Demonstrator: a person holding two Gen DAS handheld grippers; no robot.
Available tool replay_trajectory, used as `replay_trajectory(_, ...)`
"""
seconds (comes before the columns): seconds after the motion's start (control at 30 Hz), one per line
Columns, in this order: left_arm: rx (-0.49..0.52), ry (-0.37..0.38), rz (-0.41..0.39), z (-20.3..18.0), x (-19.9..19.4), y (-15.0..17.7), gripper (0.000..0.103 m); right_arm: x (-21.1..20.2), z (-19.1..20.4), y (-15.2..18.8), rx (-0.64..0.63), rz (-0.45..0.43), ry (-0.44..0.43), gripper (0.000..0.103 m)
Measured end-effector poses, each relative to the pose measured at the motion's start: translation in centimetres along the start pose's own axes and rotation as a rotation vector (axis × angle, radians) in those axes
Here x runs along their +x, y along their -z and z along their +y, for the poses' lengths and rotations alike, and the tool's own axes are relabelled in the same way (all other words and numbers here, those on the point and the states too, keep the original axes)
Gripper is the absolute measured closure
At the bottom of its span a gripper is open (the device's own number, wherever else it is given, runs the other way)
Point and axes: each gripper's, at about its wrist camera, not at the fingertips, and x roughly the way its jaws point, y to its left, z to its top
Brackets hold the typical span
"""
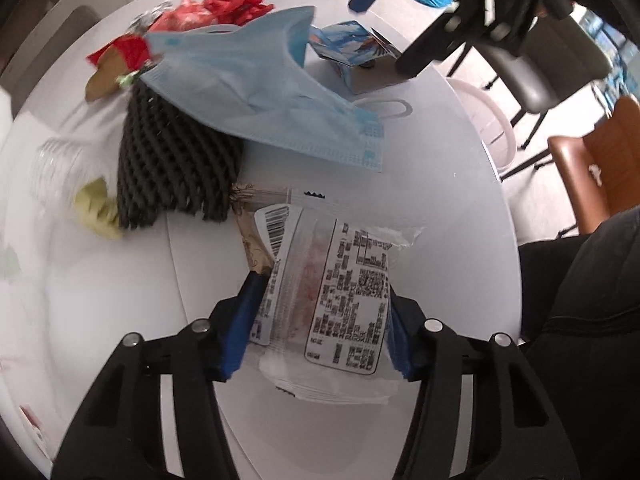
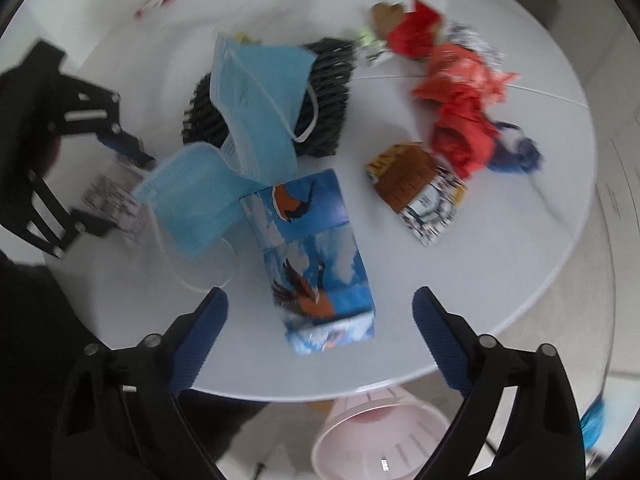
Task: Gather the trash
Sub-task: 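Carry the blue box over the wastebasket and open the right tool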
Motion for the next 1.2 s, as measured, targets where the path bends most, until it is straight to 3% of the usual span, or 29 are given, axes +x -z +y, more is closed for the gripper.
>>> replay_trajectory(0.07, -0.043, 0.000, -0.007, 0.0, -0.9, 0.7, 0.048, 0.7, -0.1, -0.4, -0.021, 0.019, -0.006, 0.022)
replay_trajectory(0.13, -0.095, 0.006, -0.024, 0.1, -2.1, 1.2, 0.048, 1.2, -0.4, -0.7, -0.029, 0.032, -0.041, 0.039)
replay_trajectory(0.2, -0.143, 0.011, -0.037, 0.1, -3.1, 1.6, 0.048, 1.4, -0.6, -0.8, -0.030, 0.037, -0.072, 0.050)
replay_trajectory(0.37, -0.245, -0.017, -0.071, -1.0, -5.2, 1.6, 0.048, 0.0, -1.0, -0.4, -0.018, 0.008, -0.109, 0.053)
replay_trajectory(0.53, -0.308, -0.026, -0.110, -2.5, -6.6, 0.8, 0.048, -3.3, -2.9, 1.0, 0.098, -0.072, -0.109, 0.053)
replay_trajectory(0.7, -0.284, -0.030, -0.151, -5.7, -8.4, -1.8, 0.048, -8.3, -6.3, 8.3, 0.382, -0.163, -0.065, 0.052)
replay_trajectory(0.87, -0.188, 0.035, -0.245, -9.6, -10.5, -6.9, 0.048, -8.8, -8.8, 18.7, 0.674, -0.098, 0.016, 0.052)
replay_trajectory(0.97, -0.119, 0.045, -0.279, -11.9, -10.8, -9.7, 0.048, -7.4, -9.4, 23.2, 0.773, -0.038, 0.053, 0.052)
replay_trajectory(1.2, -0.107, 0.027, -0.244, -14.7, -9.7, -13.9, 0.048, -3.6, -11.7, 26.9, 0.858, -0.001, 0.020, 0.052)
